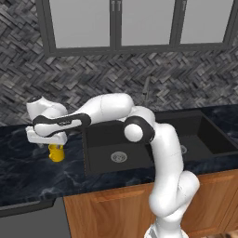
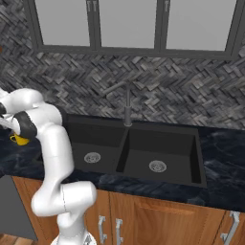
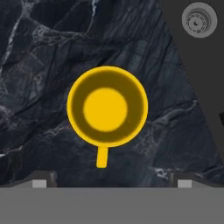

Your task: Pick the mug and place it in the sink. Pick the bowl and place it in the open cabinet and then close the cabinet.

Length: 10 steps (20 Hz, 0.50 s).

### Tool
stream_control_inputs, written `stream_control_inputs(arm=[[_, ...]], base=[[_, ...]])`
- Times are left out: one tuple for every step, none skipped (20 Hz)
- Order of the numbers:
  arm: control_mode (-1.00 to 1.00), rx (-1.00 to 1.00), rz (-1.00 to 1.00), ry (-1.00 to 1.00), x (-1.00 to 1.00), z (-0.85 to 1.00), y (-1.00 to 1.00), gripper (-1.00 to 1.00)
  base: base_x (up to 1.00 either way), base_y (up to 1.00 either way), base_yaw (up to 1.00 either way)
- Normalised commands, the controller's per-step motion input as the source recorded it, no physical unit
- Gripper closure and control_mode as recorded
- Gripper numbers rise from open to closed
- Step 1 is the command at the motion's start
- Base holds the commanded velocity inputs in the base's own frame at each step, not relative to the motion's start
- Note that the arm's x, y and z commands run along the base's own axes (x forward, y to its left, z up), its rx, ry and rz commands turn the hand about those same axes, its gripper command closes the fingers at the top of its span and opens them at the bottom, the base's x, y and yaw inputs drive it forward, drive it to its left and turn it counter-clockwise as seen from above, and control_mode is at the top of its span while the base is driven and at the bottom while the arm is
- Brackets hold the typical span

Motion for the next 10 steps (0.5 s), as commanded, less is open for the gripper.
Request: stream_control_inputs(arm=[[-1.00, 0.05, 0.00, -0.07, 0.00, -0.26, 0.03, -1.00], [-1.00, 0.05, 0.00, -0.06, 0.00, -0.23, 0.08, -1.00], [-1.00, 0.04, 0.00, -0.04, 0.00, -0.24, 0.08, -1.00], [-1.00, 0.03, 0.00, -0.02, 0.00, -0.29, 0.00, -1.00], [-1.00, 0.01, 0.00, 0.00, 0.00, -0.37, 0.00, -1.00], [-1.00, 0.00, 0.00, 0.00, 0.19, -0.47, 0.00, -1.00], [-1.00, 0.01, 0.00, 0.00, 0.19, -0.44, 0.00, -1.00], [-1.00, 0.01, 0.00, 0.00, 0.10, -0.36, 0.00, -1.00], [-1.00, 0.00, 0.00, 0.00, 0.05, -0.39, 0.00, -1.00], [-1.00, 0.00, 0.00, 0.00, 0.00, -0.44, 0.00, -1.00]], base=[[0.00, 0.00, 0.00], [0.00, 0.00, 0.00], [0.00, 0.00, 0.00], [0.00, 0.00, 0.00], [0.00, 0.00, 0.00], [0.00, 0.00, 0.00], [0.00, 0.00, 0.00], [0.00, 0.00, 0.00], [0.00, 0.00, 0.00], [0.00, 0.00, 0.00]])
